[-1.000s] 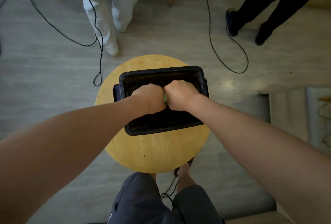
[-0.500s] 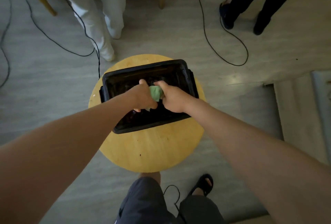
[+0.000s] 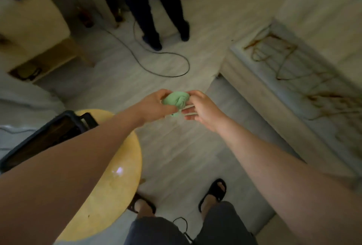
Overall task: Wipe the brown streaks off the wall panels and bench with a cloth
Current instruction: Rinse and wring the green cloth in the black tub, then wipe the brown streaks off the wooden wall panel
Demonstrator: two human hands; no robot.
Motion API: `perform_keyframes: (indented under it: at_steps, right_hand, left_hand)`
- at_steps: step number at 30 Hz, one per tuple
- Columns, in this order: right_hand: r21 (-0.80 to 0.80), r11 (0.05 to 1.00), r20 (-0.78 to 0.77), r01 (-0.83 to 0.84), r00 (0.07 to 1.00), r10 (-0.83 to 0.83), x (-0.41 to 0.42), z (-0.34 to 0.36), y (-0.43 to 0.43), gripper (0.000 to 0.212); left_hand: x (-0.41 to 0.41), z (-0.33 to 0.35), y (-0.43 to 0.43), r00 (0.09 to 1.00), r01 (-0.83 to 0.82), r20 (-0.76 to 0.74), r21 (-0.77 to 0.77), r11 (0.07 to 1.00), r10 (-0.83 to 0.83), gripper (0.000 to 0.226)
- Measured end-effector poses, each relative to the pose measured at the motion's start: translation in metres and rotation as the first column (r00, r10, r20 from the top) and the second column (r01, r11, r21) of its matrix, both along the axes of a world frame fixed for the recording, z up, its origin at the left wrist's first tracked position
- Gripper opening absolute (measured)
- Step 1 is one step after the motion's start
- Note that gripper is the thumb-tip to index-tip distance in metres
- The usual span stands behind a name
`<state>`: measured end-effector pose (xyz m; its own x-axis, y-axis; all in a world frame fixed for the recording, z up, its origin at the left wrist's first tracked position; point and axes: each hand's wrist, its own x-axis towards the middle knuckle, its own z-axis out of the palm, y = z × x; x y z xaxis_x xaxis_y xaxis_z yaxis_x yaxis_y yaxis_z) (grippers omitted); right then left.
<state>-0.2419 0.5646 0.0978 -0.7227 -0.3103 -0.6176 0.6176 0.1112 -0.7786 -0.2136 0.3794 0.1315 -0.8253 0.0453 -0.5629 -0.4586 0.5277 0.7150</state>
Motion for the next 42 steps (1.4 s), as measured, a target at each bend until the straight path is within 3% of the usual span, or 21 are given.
perform_keyframes:
  at_steps: [4, 9, 14, 18, 20, 23, 25, 28, 30, 32, 34, 37, 38, 40, 42]
  right_hand:
    - [-0.055, 0.974, -0.015, 0.220, 0.975, -0.221, -0.023, 0.037, 0.149, 0.019]
    - [-0.022, 0.893, -0.132, 0.449, 0.884, -0.448, -0.031, 0.067, 0.311, 0.036]
    - [-0.005, 0.787, -0.253, 0.616, 0.761, -0.597, -0.025, 0.087, 0.418, 0.040]
    - [0.036, 0.725, -0.369, 0.688, 0.683, -0.630, -0.023, 0.102, 0.477, 0.030]
    - [0.027, 0.724, -0.383, 0.689, 0.677, -0.629, -0.030, 0.107, 0.491, 0.026]
    - [0.045, 0.700, -0.414, 0.713, 0.651, -0.636, -0.056, 0.116, 0.507, 0.022]
    - [0.065, 0.701, -0.443, 0.710, 0.650, -0.617, -0.081, 0.120, 0.510, 0.023]
    - [0.107, 0.705, -0.479, 0.701, 0.658, -0.581, -0.140, 0.134, 0.502, 0.010]
    - [0.111, 0.675, -0.480, 0.730, 0.634, -0.607, -0.178, 0.146, 0.499, 0.005]
    - [0.120, 0.638, -0.472, 0.761, 0.609, -0.637, -0.224, 0.158, 0.494, 0.014]
    - [0.118, 0.649, -0.383, 0.752, 0.637, -0.669, -0.262, 0.169, 0.485, 0.040]
    - [0.009, 0.745, -0.160, 0.667, 0.737, -0.657, -0.306, 0.180, 0.473, 0.067]
    - [-0.027, 0.762, -0.127, 0.648, 0.753, -0.645, -0.320, 0.183, 0.469, 0.067]
    - [-0.113, 0.752, -0.141, 0.650, 0.738, -0.659, -0.344, 0.188, 0.463, 0.045]
    - [-0.200, 0.687, -0.174, 0.699, 0.664, -0.727, -0.366, 0.196, 0.462, 0.019]
  left_hand:
    - [-0.056, 0.029, 0.148, 0.996, 0.055, -0.075, 0.026, 0.998, -0.053, 0.044]
    - [-0.103, 0.068, 0.331, 0.979, 0.146, -0.156, 0.107, 0.983, -0.128, 0.004]
    - [-0.127, 0.096, 0.458, 0.927, 0.276, -0.294, 0.111, 0.955, -0.233, 0.016]
    - [-0.150, 0.107, 0.524, 0.945, 0.303, -0.213, 0.288, 0.908, -0.248, 0.045]
    - [-0.162, 0.109, 0.540, 0.954, 0.291, -0.174, 0.349, 0.891, -0.243, 0.051]
    - [-0.191, 0.115, 0.558, 0.970, 0.245, -0.111, 0.476, 0.844, -0.218, 0.030]
    - [-0.216, 0.119, 0.560, 0.961, 0.275, -0.134, 0.460, 0.844, -0.241, 0.018]
    - [-0.277, 0.131, 0.548, 0.858, 0.484, -0.302, 0.206, 0.850, -0.416, 0.007]
    - [-0.316, 0.143, 0.537, 0.727, 0.634, -0.367, 0.033, 0.773, -0.581, 0.019]
    - [-0.367, 0.159, 0.521, 0.643, 0.711, -0.359, -0.051, 0.702, -0.677, 0.025]
    - [-0.417, 0.172, 0.506, 0.672, 0.712, -0.310, 0.024, 0.701, -0.672, 0.025]
    - [-0.484, 0.186, 0.493, 0.813, 0.575, -0.130, 0.330, 0.748, -0.568, 0.030]
    - [-0.504, 0.189, 0.491, 0.816, 0.556, -0.095, 0.397, 0.730, -0.570, 0.028]
    - [-0.537, 0.189, 0.490, 0.793, 0.567, -0.096, 0.480, 0.670, -0.602, 0.025]
    - [-0.561, 0.189, 0.490, 0.765, 0.609, -0.140, 0.472, 0.637, -0.628, 0.042]
